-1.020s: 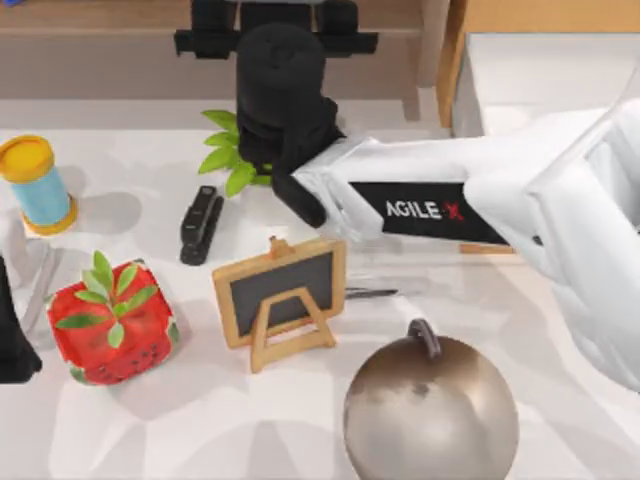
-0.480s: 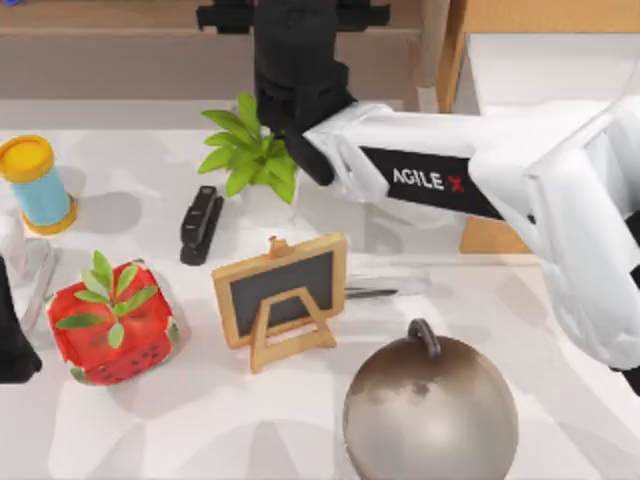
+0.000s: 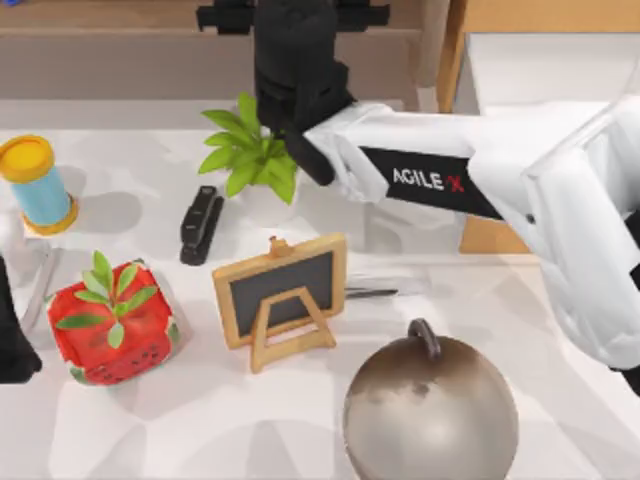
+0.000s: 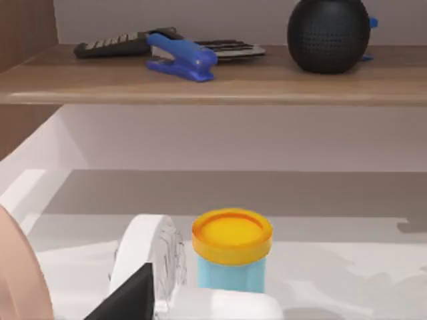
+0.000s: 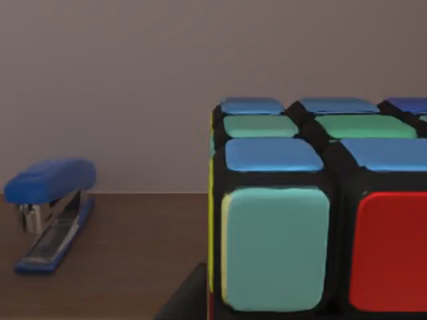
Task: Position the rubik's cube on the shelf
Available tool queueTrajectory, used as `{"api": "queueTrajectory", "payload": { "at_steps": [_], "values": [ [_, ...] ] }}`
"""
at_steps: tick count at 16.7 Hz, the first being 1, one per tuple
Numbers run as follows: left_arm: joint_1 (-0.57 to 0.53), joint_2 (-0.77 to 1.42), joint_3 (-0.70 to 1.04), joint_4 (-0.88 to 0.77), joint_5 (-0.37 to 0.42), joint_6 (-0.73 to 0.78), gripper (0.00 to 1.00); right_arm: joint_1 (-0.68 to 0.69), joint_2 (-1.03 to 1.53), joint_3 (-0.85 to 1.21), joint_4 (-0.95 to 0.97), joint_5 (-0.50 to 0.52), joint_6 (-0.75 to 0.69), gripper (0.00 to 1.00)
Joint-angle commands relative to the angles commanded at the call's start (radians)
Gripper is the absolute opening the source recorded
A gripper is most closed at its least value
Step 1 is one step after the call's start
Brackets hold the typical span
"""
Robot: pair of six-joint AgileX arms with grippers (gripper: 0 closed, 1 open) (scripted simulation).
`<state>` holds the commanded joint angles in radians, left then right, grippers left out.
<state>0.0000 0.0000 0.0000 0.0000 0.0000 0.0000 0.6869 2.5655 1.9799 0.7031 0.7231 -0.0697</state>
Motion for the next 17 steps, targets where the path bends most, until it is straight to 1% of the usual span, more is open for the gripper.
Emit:
{"api": "queueTrajectory", "payload": {
  "at_steps": [7,8,17],
  "values": [
    [0.0,0.0,0.0,0.0,0.0,0.0,1.0,0.0,0.0,0.0,0.0,0.0,0.0,0.98],
    [0.0,0.0,0.0,0.0,0.0,0.0,1.0,0.0,0.0,0.0,0.0,0.0,0.0,1.0],
    [0.0,0.0,0.0,0.0,0.0,0.0,1.0,0.004,0.0,0.0,0.0,0.0,0.0,1.0]
  ]
}}
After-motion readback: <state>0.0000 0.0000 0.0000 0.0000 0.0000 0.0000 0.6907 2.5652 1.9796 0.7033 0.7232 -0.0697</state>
